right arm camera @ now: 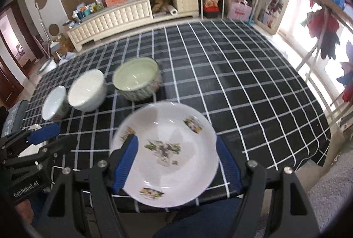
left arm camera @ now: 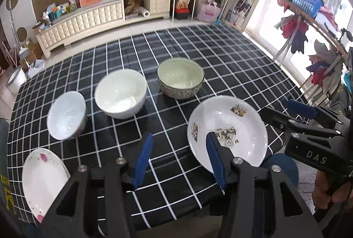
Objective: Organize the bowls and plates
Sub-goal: 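Lower both tools onto the cartoon-print plate and grip its rim, then carry the cartoon-print plate with both tools over the pink-petal plate stack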
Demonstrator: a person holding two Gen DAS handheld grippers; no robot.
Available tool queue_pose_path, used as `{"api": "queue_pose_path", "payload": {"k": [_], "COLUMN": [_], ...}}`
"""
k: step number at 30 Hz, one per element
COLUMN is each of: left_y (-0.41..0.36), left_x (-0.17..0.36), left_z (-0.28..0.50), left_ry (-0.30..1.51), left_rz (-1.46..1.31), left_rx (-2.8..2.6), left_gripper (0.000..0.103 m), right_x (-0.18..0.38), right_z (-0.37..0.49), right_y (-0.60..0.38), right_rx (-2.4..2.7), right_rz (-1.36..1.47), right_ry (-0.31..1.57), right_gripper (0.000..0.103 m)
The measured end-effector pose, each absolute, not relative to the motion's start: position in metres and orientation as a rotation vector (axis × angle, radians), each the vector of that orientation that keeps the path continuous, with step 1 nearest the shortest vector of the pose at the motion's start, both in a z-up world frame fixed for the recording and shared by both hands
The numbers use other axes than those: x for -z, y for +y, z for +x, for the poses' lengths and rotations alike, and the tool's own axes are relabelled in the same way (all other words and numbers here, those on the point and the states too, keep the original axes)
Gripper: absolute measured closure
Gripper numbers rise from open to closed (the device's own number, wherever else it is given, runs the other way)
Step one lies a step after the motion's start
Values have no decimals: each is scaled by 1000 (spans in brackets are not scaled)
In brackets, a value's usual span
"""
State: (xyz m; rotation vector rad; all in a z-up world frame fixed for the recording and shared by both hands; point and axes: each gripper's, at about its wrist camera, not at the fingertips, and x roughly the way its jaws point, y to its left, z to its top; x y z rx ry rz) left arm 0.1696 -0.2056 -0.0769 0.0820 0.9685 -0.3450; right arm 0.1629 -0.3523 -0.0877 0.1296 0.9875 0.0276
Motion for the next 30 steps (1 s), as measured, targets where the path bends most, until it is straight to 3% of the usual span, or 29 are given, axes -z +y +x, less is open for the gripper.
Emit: {"api": "queue_pose_path", "payload": {"k": [16, 26, 30], "left_y": [-237, -249, -251], "left_x": [160, 189, 197], "left_z": [209, 218, 221], "left_ry": [1174, 1225, 1244], "left_rz": [86, 102, 87], "left_rx": [348, 343, 353], "left_gripper": [55, 55, 66], "right_x": [154, 167, 165], "right_z": [186, 186, 184], "right_y": [-384, -394, -393], "right_rx": [-11, -10, -38], "right_rz": [186, 230, 226], "right_ry": [1123, 1146, 1141], "right_gripper": [27, 60, 68]}}
